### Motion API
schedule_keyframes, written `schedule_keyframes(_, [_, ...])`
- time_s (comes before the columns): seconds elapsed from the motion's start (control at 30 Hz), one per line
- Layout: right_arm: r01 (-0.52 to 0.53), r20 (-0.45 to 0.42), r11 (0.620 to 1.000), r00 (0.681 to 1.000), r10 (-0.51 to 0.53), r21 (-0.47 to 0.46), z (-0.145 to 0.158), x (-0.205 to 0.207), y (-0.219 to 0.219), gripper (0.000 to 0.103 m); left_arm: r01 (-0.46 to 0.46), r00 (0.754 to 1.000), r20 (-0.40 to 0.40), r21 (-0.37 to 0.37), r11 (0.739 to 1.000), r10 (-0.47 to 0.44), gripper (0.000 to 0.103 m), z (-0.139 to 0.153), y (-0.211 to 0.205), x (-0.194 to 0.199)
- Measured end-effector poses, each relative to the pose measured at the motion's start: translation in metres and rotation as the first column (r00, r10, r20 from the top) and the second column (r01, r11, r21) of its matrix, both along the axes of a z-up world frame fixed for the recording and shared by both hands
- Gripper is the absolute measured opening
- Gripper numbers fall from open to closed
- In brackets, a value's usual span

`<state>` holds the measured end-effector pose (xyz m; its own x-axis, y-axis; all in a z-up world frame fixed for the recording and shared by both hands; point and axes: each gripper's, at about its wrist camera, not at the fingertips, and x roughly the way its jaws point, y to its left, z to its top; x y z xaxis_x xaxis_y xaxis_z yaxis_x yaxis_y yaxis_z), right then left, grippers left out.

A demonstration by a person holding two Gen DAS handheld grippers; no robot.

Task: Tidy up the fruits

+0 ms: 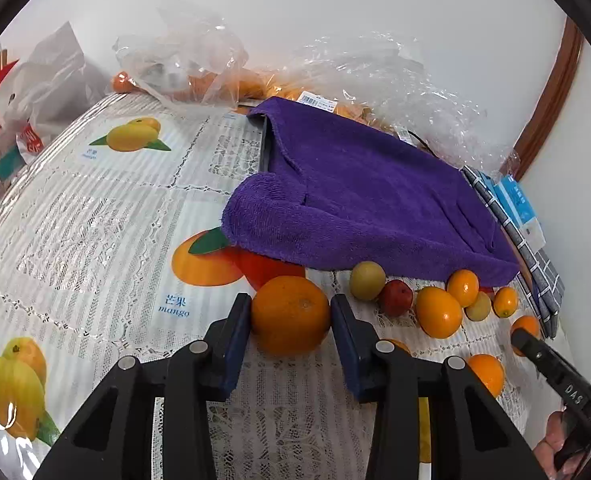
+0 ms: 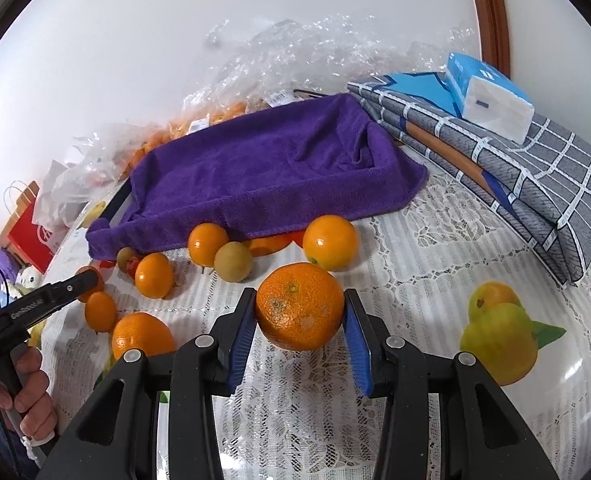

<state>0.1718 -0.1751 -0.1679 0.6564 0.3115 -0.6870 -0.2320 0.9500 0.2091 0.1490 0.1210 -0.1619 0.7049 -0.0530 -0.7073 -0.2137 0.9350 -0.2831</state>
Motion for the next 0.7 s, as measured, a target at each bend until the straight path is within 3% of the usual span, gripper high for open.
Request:
schedule_keyframes(0.4, [0.002,0.044,0.999,0.999,-0.004,0.050,0.007,-0.006,-0.007,0.043,0.048,0.995,0.084,-0.030,0.998,-0.045,0.037,0.013,-0.006,-0.009])
schedule_keyframes(0.7, [-0.002,0.080,0.998,0.997,-0.003,0.066,0.011,-0.013,-0.009,0.043,0.073,0.992,0.105,0.008,0.997,-0.074,0.037,0.016,-0.018,-0.011])
